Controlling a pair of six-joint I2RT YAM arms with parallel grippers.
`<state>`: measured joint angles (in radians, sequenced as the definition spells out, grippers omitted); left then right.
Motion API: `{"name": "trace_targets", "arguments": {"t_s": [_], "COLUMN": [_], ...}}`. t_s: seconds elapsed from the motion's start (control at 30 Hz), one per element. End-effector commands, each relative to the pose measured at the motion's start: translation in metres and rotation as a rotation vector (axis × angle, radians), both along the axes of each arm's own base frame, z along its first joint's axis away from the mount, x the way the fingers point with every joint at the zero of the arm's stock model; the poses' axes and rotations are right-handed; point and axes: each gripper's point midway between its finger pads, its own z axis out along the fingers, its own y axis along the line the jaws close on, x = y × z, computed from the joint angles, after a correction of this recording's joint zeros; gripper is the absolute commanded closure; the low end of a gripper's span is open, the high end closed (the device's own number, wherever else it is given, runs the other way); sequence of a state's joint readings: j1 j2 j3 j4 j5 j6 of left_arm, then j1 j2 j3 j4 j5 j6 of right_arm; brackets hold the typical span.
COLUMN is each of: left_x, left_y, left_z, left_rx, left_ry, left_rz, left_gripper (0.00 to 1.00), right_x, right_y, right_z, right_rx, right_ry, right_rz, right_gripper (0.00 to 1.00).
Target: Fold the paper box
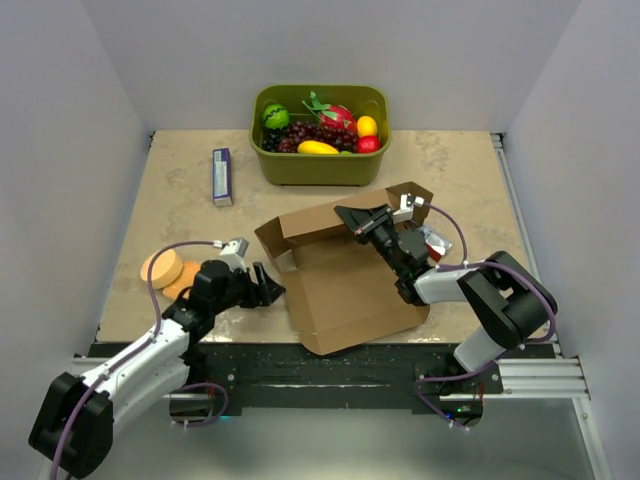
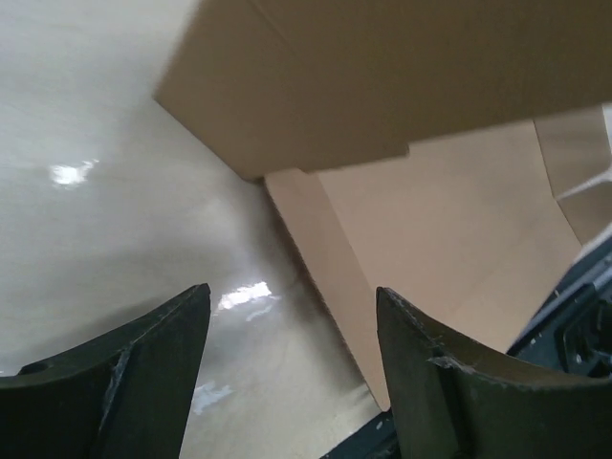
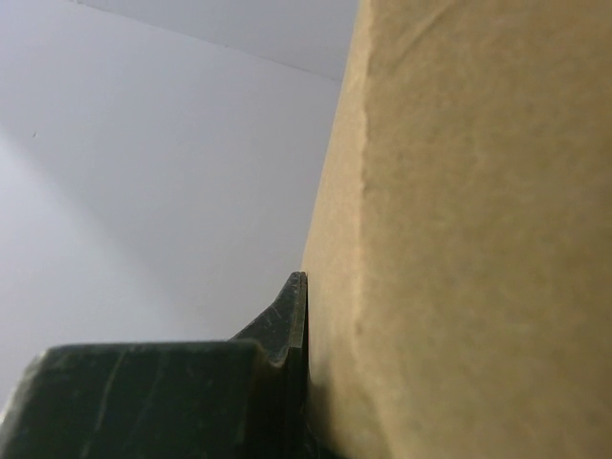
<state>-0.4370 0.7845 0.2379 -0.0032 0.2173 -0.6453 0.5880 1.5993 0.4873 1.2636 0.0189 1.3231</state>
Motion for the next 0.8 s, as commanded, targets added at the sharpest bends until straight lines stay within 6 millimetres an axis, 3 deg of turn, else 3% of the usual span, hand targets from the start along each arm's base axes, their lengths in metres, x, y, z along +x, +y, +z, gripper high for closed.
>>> {"name": "trace_targets", "arguments": {"t_s": [0.0, 0.37, 0.63, 0.77], "left_x": [0.008, 0.016, 0.019, 0.022], "left_y": [-0.022, -0.017, -0.01, -0.006], "left_z": [0.014, -0.01, -0.041, -0.046], "left_rx": [-0.137, -0.108, 0.039, 0.079], "left_ry": [-0.053, -0.046, 0.014, 0.013], "left_rz": [0.013, 0.065, 0.066, 0.072], "left_gripper": [0.27, 0.39, 0.47, 0.5], "right_x": [0.004, 0.005, 0.005, 0.006], "right_y": [-0.011, -0.012, -0.013, -0.013], "right_z": [-0.014, -0.012, -0.016, -0.017], "right_rx": [-0.079, -0.083, -0.086, -0.089], "right_ry": [0.015, 0.016, 0.024, 0.026], "right_rz": [-0.06, -0.068, -0.072, -0.074], "right_gripper": [1.0, 1.0, 1.0, 1.0]}}
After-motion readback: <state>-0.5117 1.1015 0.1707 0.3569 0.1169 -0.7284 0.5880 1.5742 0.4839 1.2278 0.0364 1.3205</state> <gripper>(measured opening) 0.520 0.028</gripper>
